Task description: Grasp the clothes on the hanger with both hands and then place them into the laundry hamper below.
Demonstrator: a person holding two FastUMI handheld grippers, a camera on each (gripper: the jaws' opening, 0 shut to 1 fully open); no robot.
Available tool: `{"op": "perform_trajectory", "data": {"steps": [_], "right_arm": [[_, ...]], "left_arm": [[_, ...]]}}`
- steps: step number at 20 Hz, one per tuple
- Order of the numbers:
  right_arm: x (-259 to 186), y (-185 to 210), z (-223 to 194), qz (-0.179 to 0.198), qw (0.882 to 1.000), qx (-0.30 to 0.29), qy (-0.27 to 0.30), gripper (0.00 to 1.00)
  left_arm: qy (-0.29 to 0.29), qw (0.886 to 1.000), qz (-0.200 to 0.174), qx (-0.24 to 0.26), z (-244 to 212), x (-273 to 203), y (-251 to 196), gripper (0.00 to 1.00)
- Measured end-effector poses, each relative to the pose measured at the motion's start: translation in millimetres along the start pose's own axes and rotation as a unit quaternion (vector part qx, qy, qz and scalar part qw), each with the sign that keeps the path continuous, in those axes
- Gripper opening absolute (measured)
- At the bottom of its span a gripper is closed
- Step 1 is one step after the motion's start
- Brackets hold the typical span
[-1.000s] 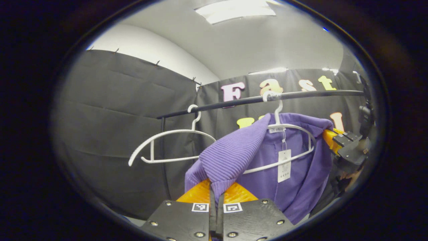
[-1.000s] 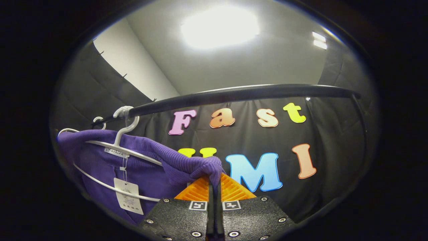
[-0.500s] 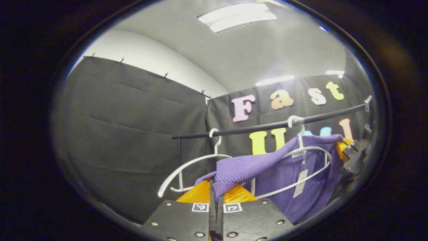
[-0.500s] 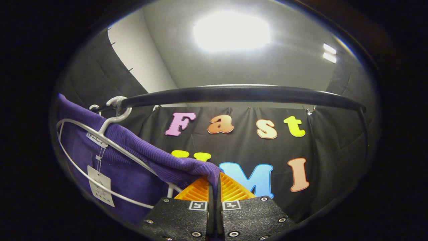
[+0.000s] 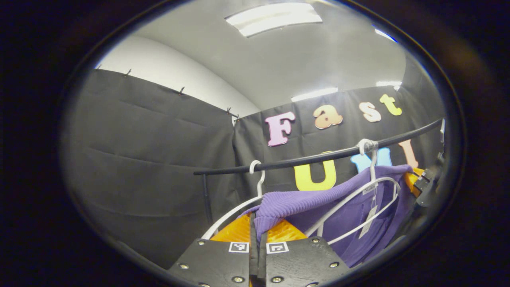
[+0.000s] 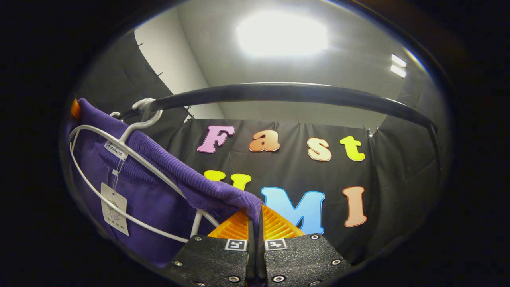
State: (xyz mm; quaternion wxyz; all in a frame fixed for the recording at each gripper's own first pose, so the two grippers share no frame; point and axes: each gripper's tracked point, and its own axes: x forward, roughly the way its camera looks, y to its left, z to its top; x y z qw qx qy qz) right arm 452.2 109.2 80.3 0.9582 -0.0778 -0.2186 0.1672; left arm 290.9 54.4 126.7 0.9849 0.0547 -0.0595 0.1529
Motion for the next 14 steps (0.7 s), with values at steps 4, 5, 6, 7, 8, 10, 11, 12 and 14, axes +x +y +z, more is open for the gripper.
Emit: {"op": "perform_trajectory", "data": {"steps": [4,5,6,7,8,10,11,12,14], "right_arm": [[-4,-1,-8,-0.01,1.0,0.004,0.019,0.02],[-5,-1,-11,-0.012,1.0,0.003,0.024,0.02],[-4,-2,-14,-0.015,0.999,0.001,0.028,0.02],[-2,-4,-17,-0.018,0.999,-0.001,0.032,0.02],[4,-5,-23,-0.022,0.999,-0.001,0.036,0.02],[6,-6,-27,-0.028,0.999,-0.003,0.04,0.02],[5,-5,-28,-0.029,0.999,-0.005,0.04,0.02],[4,-4,-28,-0.03,0.999,-0.005,0.04,0.02],[12,-2,-32,-0.031,0.999,0.008,0.041,0.02]], "left_arm": [[0.015,0.999,-0.044,0.028,-15,21,-4,0.05],[0.019,0.998,-0.052,0.03,-21,27,-4,0.05],[0.024,0.998,-0.058,0.033,-26,31,-7,0.05],[0.031,0.997,-0.064,0.032,-34,34,-11,0.0],[0.038,0.996,-0.071,0.028,-42,39,-17,0.05],[0.047,0.995,-0.083,0.015,-53,43,-24,0.06],[0.047,0.995,-0.088,0.006,-56,42,-23,0.06],[0.047,0.995,-0.093,-0.001,-58,41,-23,0.06],[0.05,0.993,-0.102,-0.017,-60,42,-23,0.06]]}}
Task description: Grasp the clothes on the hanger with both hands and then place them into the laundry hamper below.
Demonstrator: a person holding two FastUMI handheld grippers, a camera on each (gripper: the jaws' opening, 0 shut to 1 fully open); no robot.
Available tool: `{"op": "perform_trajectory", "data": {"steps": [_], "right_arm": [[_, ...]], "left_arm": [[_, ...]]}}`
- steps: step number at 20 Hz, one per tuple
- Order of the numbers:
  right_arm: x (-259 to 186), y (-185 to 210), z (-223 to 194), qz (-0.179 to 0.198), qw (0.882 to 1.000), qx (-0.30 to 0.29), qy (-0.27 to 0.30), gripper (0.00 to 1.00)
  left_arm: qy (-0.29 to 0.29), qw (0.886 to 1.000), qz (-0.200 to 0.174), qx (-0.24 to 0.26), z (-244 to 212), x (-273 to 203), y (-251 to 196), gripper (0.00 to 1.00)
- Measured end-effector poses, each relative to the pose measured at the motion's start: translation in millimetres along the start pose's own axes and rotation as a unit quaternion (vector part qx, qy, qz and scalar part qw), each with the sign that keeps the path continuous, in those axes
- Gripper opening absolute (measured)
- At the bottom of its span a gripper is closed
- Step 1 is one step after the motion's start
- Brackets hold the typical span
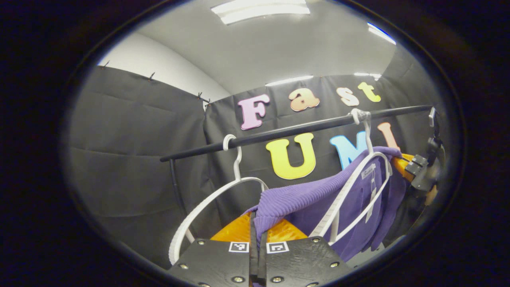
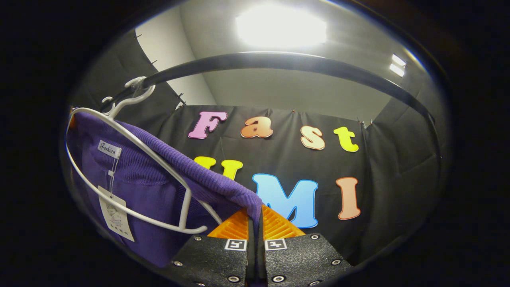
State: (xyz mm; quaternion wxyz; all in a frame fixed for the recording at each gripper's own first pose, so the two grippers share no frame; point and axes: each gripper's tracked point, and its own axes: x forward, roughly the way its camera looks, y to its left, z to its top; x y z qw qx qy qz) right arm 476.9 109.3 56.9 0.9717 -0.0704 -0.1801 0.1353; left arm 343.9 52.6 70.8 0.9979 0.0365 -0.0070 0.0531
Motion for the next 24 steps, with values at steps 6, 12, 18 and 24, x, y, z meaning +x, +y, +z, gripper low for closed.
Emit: {"op": "perform_trajectory", "data": {"steps": [6,12,18,24], "right_arm": [[17,14,-17,0.002,0.99,0.136,0.029,0.02],[32,21,-26,0.017,0.985,0.167,0.047,0.02],[29,26,-64,0.044,0.974,0.195,0.104,0.02],[2,42,-109,0.057,0.962,0.214,0.163,0.02]], "left_arm": [[-0.009,1.0,-0.01,-0.014,6,-6,-4,0.05],[-0.012,1.0,-0.014,-0.013,13,-11,-5,0.01],[-0.002,0.999,-0.03,-0.016,9,-17,-14,0.05],[0.016,0.999,-0.028,-0.021,-9,-18,-23,0.01]]}}
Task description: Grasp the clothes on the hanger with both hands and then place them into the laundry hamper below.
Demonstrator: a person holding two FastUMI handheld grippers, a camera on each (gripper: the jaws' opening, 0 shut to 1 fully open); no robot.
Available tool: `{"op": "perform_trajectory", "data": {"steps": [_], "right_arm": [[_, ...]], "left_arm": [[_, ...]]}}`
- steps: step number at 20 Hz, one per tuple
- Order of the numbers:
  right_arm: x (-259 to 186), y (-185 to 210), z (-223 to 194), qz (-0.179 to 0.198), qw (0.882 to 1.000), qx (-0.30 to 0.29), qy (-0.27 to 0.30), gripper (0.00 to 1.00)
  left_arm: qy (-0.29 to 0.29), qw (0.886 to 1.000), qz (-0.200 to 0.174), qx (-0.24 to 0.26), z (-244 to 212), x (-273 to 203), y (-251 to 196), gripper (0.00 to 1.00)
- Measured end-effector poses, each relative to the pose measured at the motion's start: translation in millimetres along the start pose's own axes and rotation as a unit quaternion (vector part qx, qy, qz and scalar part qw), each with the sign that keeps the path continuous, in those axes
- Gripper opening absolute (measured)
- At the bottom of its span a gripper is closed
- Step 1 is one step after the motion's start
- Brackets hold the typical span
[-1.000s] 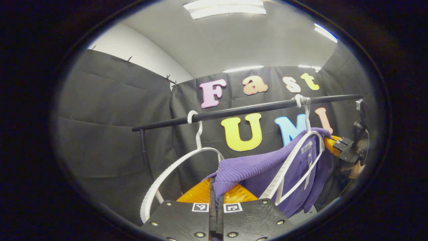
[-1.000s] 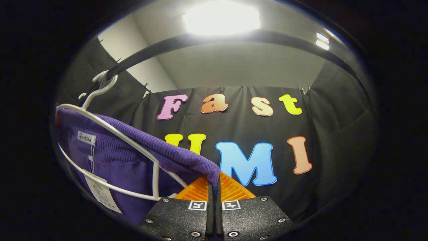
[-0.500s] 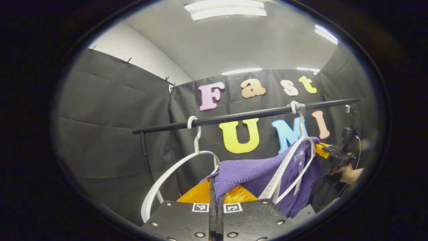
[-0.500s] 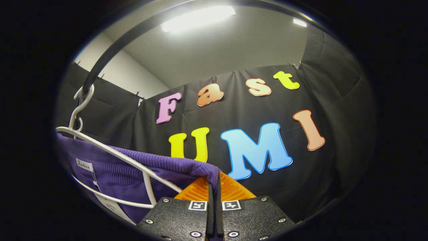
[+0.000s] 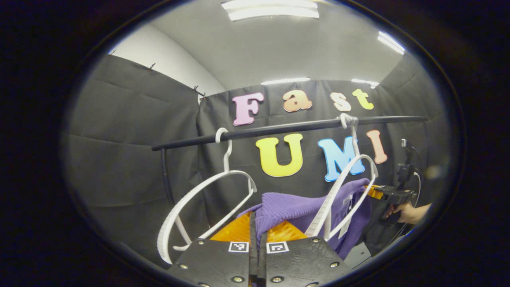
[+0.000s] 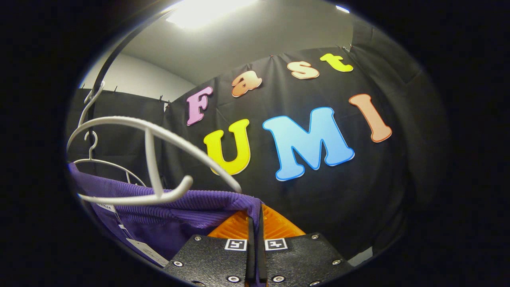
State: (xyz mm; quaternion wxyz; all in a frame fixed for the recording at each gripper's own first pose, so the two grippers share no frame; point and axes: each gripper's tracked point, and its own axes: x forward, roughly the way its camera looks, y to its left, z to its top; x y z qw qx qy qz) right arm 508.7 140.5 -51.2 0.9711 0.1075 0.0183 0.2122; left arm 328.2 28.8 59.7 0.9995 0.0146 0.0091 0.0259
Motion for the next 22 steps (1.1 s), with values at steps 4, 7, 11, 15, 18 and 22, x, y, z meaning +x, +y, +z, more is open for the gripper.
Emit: {"op": "perform_trajectory", "data": {"steps": [4,7,11,15,18,22], "right_arm": [[-19,3,-23,-0.001,1.0,-0.006,0.02,0.02],[-32,6,-30,-0.001,0.999,-0.018,0.027,0.02],[-52,9,-30,-0.001,0.999,-0.036,0.026,0.02],[-87,14,-22,-0.01,0.999,-0.042,0.019,0.02],[-114,21,-19,-0.016,0.999,-0.046,0.016,0.02],[-150,36,-5,-0.021,0.999,-0.047,0.005,0.02]], "left_arm": [[0.002,1.0,0.006,-0.015,-10,-12,3,0.01],[0.003,1.0,0.012,-0.013,-17,-31,7,0.01],[0.0,1.0,0.018,-0.019,-21,-45,6,0.01],[-0.002,0.999,0.016,-0.035,-27,-64,7,0.01],[0.005,0.999,0.01,-0.042,-35,-84,11,0.01],[-0.001,0.998,-0.004,-0.057,-31,-103,13,0.01]]}}
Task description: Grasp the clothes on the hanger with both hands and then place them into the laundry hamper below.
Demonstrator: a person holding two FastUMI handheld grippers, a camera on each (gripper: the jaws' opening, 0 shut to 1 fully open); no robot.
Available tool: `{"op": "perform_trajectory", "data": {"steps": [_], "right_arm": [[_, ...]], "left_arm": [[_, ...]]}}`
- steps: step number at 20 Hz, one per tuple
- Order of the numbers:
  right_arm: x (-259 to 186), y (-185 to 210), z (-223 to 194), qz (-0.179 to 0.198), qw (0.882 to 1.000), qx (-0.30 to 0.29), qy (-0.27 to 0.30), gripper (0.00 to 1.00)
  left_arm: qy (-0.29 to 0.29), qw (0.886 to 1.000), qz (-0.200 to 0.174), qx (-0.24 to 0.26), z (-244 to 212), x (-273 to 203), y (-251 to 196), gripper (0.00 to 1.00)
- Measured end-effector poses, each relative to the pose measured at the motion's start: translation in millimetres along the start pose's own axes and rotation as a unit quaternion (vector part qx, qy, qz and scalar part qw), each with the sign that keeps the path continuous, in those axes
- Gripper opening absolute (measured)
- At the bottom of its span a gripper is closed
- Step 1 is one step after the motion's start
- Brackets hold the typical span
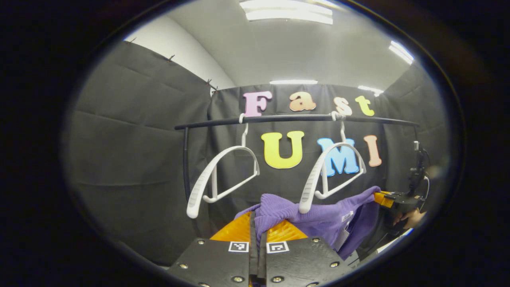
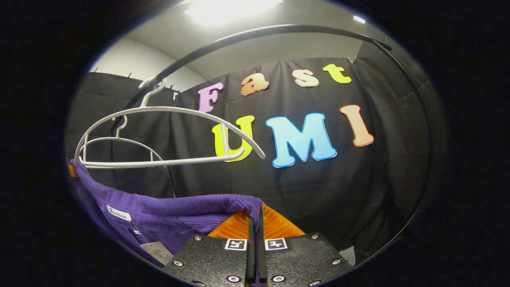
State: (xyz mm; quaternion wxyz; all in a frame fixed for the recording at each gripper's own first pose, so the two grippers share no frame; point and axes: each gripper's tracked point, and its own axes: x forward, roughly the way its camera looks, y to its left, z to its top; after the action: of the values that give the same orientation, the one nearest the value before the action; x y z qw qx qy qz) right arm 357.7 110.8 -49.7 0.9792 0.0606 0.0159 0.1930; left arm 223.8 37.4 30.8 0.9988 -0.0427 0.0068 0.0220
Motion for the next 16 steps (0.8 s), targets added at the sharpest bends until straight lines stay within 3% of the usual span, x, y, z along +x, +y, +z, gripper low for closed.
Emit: {"op": "perform_trajectory", "data": {"steps": [3,4,16], "right_arm": [[-28,14,17,0.002,1.0,-0.003,-0.014,0.02],[-38,20,24,0.004,1.0,-0.004,-0.019,0.02],[-139,99,80,0.036,0.997,-0.006,-0.071,0.02]], "left_arm": [[-0.012,1.0,-0.023,-0.009,11,-8,-4,0.06],[-0.017,0.999,-0.029,-0.012,15,-16,-4,0.01],[-0.056,0.99,-0.118,-0.046,46,-81,-49,0.01]]}}
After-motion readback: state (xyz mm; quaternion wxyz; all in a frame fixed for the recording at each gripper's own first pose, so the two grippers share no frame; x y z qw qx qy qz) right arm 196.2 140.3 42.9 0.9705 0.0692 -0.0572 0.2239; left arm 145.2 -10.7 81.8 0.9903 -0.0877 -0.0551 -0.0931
